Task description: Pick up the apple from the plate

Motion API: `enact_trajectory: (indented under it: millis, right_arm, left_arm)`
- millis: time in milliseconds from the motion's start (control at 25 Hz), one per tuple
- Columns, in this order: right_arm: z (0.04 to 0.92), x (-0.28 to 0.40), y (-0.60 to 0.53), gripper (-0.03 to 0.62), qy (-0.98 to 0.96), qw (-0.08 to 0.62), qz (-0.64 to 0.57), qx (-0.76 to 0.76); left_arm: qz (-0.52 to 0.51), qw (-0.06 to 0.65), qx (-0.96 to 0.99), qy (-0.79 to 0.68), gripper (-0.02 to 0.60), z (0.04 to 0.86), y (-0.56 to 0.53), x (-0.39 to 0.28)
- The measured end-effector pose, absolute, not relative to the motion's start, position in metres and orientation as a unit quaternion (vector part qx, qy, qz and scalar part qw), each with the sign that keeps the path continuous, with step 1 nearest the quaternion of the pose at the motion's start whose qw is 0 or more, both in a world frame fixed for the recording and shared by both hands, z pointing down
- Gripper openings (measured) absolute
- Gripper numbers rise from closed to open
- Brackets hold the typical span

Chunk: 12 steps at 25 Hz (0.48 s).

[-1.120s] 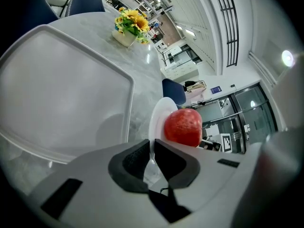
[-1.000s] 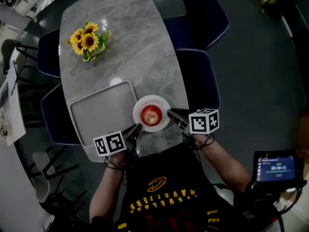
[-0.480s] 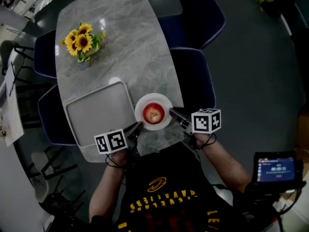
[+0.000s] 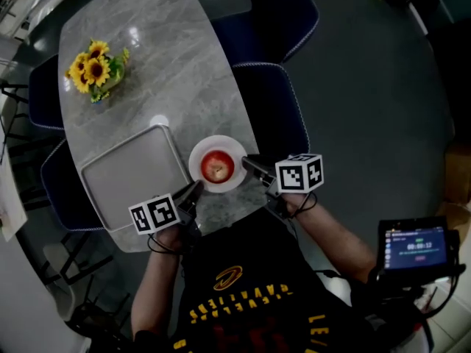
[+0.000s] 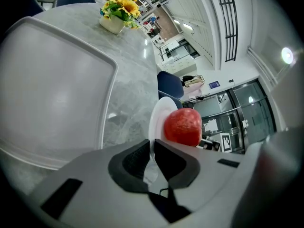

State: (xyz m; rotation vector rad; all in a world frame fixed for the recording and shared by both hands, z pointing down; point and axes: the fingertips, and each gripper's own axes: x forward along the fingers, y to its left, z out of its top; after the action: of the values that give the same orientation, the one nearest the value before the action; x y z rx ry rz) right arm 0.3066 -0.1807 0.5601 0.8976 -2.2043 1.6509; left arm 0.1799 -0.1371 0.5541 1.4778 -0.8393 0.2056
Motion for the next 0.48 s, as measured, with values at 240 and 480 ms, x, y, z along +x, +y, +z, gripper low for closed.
enact_trajectory:
  millis: [240,480]
  right_arm:
    - [0.565,0.316,-0.181,0.043,-0.747,0.124,0.57,0.318]
    - [0.569,0.32,-0.181,0.043,-0.74,0.128,0.575,0.324]
  left_arm:
    - [0.092,0.665,0.648,-0.359,0.035,0.559,-0.137,0.189]
    - [0.096,0.671,0.645,-0.354,0.032,0.562,-0.14,0.192]
